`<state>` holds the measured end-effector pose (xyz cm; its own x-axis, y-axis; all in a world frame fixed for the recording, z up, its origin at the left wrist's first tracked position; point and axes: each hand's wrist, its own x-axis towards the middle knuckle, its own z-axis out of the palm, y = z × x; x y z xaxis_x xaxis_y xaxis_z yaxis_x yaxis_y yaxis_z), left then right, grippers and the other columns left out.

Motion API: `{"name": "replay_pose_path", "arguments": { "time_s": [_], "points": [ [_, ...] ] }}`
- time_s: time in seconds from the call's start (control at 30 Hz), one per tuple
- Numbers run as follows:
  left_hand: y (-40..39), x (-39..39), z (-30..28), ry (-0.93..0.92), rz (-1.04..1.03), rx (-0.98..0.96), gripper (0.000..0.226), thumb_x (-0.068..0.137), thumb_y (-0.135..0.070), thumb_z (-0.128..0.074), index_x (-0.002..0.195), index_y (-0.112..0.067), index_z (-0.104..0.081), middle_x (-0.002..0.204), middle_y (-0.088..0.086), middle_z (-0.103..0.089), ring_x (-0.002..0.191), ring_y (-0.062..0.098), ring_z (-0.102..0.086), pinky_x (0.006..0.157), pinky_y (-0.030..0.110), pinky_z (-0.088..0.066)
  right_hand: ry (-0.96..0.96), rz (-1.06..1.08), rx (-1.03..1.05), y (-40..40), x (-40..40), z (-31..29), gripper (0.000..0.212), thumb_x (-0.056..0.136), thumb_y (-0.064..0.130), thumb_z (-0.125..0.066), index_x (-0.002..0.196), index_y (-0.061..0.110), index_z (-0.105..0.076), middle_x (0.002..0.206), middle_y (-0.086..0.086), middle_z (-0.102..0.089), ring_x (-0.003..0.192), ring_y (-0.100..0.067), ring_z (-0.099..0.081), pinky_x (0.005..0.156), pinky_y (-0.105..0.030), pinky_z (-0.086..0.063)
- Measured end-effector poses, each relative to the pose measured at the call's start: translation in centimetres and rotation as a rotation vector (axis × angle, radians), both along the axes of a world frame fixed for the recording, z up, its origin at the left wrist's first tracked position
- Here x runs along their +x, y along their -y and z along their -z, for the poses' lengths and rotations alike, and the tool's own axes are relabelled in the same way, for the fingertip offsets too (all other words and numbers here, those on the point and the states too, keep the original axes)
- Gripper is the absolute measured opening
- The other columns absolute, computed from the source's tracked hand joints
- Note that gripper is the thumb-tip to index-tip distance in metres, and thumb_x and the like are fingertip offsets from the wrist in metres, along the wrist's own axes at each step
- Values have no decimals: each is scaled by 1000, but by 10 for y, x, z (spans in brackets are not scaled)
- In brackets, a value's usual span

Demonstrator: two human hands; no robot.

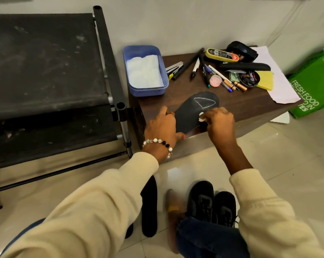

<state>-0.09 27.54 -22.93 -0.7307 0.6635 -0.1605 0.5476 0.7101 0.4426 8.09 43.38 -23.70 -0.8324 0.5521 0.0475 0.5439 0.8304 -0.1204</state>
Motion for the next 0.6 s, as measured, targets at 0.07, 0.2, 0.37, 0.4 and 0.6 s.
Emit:
{"name": "replay_pose_path", "arguments": {
  "time_s": [0.07, 0.2, 0.37, 0.4, 0.6],
  "points": [
    [0, 1, 0, 4, 0, -1, 60, 76, -48, -75, 122, -13, -57, 120, 2, -42, 95, 27, -59, 70, 32, -45, -11, 91, 9, -4, -4, 0, 32, 88, 4, -58, 118, 14, -65, 120, -11, -60, 111, -23, -54, 92, -29, -41],
    [0, 2, 0, -12, -7, 4, 60, 77, -47, -75, 123, -13, -57, 119, 2, -43, 94, 26, -59, 68, 31, -44, 13, 82, -8, 5, -2, 0, 31, 89, 7, -58, 118, 16, -66, 118, -11, -60, 107, -23, -55, 89, -29, -42],
    [-2, 1, 0, -6, -7, -2, 60, 78, -45, -75, 124, -12, -56, 122, 3, -43, 98, 27, -58, 70, 32, -45, 77, -50, -31, 7, 3, 0, 30, 89, 8, -60, 115, 19, -68, 117, -6, -64, 106, -21, -57, 92, -28, -41],
    [-1, 1, 1, -6, -6, 3, 60, 78, -45, -75, 124, -12, -56, 121, 3, -42, 98, 27, -58, 70, 32, -45, 48, -17, -40, 4, 2, 1, 29, 88, 7, -60, 113, 17, -70, 115, -8, -65, 103, -22, -58, 90, -29, -43],
    [-1, 2, 2, -6, -3, 16, 61, 77, -46, -75, 125, -12, -56, 118, 2, -42, 96, 26, -57, 74, 33, -47, 41, 220, -19, -2, -18, -8, 25, 92, 8, -56, 115, 8, -65, 118, -17, -55, 102, -28, -56, 84, -30, -47]
  ]
}}
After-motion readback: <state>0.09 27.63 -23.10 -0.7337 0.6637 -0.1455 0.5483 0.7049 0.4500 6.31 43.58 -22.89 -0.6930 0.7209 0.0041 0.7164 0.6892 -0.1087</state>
